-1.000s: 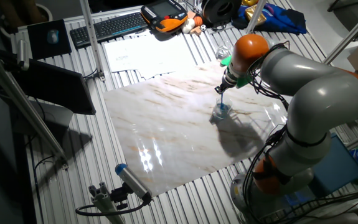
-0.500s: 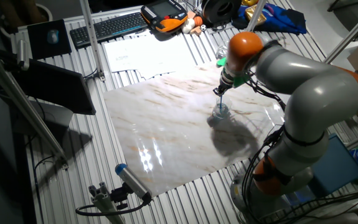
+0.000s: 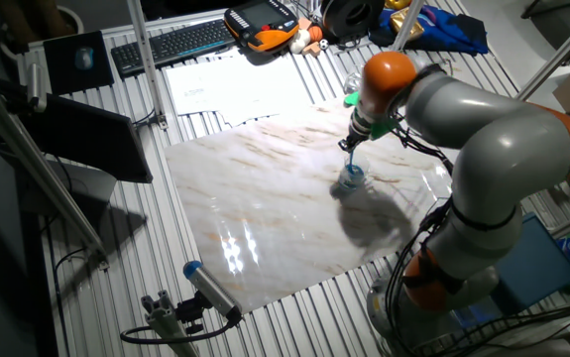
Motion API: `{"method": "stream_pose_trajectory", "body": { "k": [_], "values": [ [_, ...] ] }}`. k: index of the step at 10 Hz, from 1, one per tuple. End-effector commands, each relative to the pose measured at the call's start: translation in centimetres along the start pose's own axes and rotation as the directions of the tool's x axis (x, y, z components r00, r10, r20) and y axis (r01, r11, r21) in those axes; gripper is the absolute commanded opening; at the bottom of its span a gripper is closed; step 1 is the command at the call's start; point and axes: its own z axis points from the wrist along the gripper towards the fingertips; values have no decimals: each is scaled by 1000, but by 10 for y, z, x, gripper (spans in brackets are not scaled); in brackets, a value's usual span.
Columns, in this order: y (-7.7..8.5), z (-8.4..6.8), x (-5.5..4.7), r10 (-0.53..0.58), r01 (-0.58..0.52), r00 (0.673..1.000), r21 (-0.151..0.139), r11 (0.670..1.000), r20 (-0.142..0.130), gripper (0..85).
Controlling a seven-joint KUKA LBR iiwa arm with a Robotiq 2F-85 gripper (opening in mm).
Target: Stir the beaker with a glass rod
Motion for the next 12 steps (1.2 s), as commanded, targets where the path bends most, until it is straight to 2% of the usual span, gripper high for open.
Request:
{"method": "stream_pose_trajectory", "body": {
  "k": [1,3,4,5,7,9,10,11,12],
  "values": [
    [1,-2,3,2,-2,1000,-2,1000,-16,0],
    [-5,-8,11,-29,30,997,5,1000,-67,0],
    [-10,-8,12,-43,44,996,4,999,-79,0],
    [-14,-9,11,-58,59,995,21,998,-80,0],
    [-12,-6,3,-29,29,999,-1,1000,-36,0],
    [-1,-7,0,6,-6,1000,-12,1000,-30,0],
    [6,-9,3,6,-6,999,6,1000,-49,0],
    [5,-10,7,-19,22,995,27,999,-101,0],
    [1,-12,9,-40,47,990,46,998,-136,0]
  ]
}}
